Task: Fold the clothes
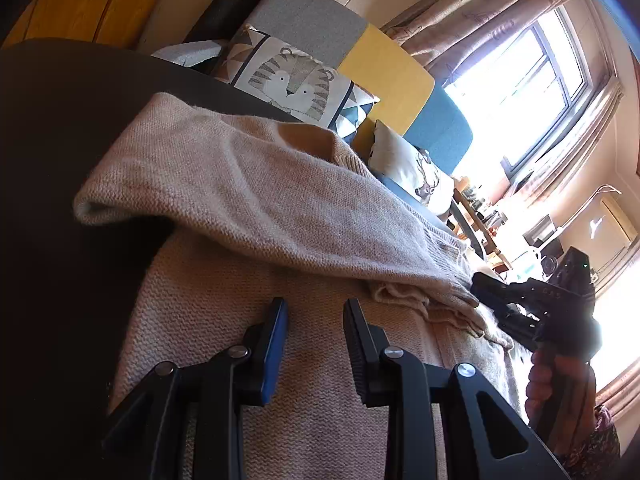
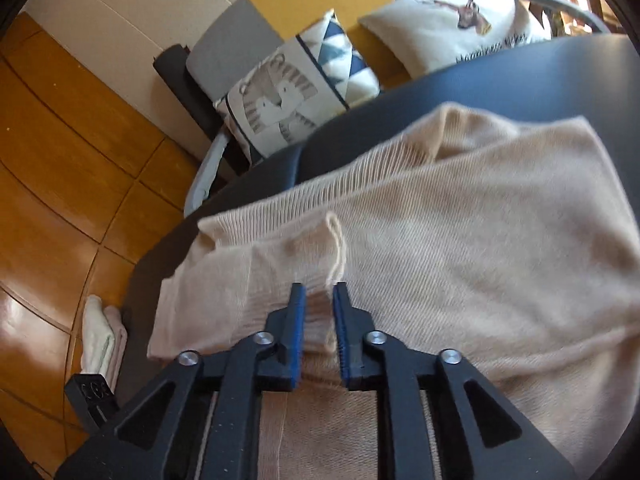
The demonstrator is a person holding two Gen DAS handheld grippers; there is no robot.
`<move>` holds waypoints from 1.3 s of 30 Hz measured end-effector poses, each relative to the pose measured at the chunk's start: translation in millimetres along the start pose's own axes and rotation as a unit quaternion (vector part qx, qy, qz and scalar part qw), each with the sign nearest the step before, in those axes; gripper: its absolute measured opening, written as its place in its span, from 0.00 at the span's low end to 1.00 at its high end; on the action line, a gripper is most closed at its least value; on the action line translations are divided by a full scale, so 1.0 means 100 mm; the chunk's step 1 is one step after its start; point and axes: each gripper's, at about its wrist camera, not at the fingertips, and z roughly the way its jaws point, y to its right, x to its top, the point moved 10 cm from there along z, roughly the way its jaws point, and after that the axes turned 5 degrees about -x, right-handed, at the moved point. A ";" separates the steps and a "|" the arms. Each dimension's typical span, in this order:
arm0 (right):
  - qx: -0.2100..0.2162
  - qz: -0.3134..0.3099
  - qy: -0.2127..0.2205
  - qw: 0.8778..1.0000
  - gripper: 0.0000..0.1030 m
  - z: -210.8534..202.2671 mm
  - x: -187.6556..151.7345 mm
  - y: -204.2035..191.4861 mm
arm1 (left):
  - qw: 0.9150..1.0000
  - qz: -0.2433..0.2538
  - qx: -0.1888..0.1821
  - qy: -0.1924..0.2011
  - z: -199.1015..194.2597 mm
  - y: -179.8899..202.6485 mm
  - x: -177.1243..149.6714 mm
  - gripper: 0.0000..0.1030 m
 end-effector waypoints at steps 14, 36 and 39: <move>-0.085 -0.123 0.113 0.982 0.08 -0.24 0.27 -0.41 | 1.000 -0.005 -0.008 0.004 -0.02 -0.01 0.00 0.28; -0.096 -0.051 0.094 0.990 0.09 -0.02 0.05 0.42 | 0.999 0.020 0.032 -0.036 0.20 -0.04 0.34 0.28; -0.096 -0.050 0.096 0.990 0.09 -0.03 0.05 0.43 | 0.996 0.061 0.060 -0.037 0.27 -0.11 0.53 0.28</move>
